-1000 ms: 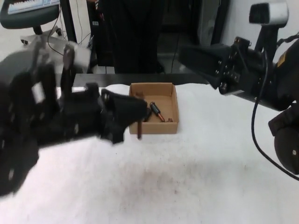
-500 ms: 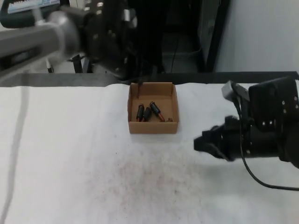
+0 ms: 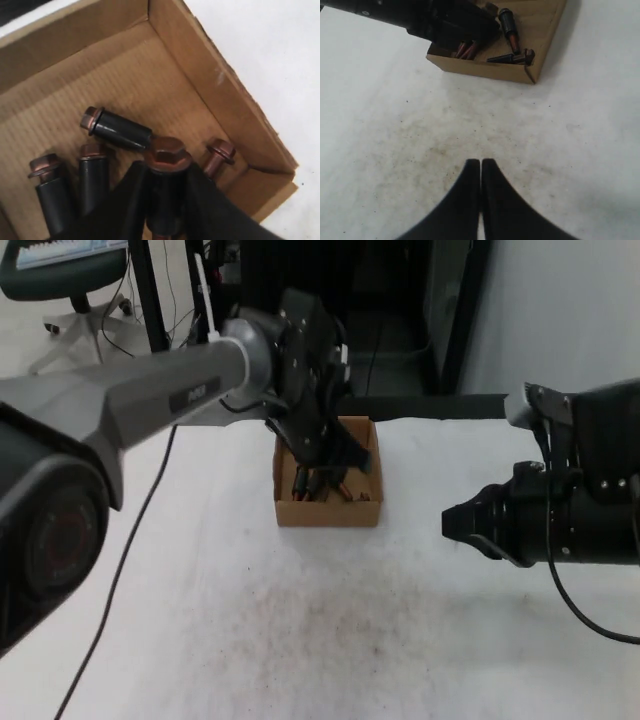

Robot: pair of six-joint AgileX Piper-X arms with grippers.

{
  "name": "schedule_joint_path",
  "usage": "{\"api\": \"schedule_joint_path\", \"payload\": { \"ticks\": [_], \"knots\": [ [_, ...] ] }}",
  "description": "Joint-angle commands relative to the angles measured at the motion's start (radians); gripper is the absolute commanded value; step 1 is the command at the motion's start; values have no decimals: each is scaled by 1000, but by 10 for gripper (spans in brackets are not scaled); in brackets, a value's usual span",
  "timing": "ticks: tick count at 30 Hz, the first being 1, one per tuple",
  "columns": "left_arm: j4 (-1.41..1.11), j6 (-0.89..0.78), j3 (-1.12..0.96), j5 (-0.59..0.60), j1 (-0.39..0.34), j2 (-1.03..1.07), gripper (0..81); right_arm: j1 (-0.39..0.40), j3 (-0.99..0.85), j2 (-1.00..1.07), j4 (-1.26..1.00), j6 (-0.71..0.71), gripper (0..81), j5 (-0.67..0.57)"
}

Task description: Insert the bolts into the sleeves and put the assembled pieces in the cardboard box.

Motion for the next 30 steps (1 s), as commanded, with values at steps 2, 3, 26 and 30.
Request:
{"api": "schedule_joint_path", "payload": {
  "ticks": [2, 3, 26, 30],
  "knots": [
    [-29, 4, -16, -55, -3, -3, 2, -3, -6, -21, 33, -12, 8, -2],
    [-38, 4, -16, -72, -3, -3, 2, -3, -6, -21, 38, -15, 8, -2],
    [-47, 4, -107, -80, -3, -6, 396, -3, -6, -37, 92, -16, 321, -78],
    [31, 34, -133, -187, 0, -15, 159, -3, -6, -41, 99, -16, 316, -76]
  ]
}}
